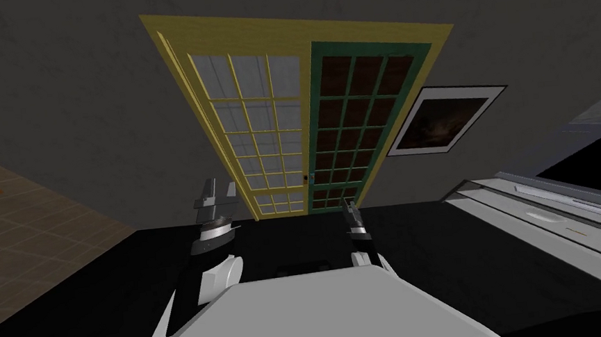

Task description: Pull the door open

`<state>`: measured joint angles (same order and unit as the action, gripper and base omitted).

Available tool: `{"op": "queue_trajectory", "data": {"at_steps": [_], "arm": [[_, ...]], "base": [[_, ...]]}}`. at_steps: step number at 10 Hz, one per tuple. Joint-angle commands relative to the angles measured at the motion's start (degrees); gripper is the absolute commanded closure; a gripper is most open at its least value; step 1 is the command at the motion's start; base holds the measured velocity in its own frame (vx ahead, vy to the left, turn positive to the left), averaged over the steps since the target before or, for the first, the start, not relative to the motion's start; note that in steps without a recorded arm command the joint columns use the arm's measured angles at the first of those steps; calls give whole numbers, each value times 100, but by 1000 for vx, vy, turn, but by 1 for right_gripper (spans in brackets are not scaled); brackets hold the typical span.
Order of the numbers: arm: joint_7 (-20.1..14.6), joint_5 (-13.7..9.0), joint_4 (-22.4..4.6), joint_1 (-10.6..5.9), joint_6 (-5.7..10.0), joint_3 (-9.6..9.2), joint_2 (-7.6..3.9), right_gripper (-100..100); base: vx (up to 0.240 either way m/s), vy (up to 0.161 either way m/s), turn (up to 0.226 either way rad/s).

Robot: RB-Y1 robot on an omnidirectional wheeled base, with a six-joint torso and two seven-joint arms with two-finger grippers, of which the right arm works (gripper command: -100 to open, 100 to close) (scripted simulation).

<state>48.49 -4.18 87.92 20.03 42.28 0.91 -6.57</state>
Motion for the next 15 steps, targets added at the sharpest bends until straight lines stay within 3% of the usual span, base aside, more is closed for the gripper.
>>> {"op": "queue_trajectory", "data": {"at_steps": [1, 15], "arm": [[260, -41, -183, -9, 18, 2, -36, -100], [2270, -318, -1856, -270, 257, -16, -174, -100]], "base": [[105, 41, 72], [112, 30, 66]]}}
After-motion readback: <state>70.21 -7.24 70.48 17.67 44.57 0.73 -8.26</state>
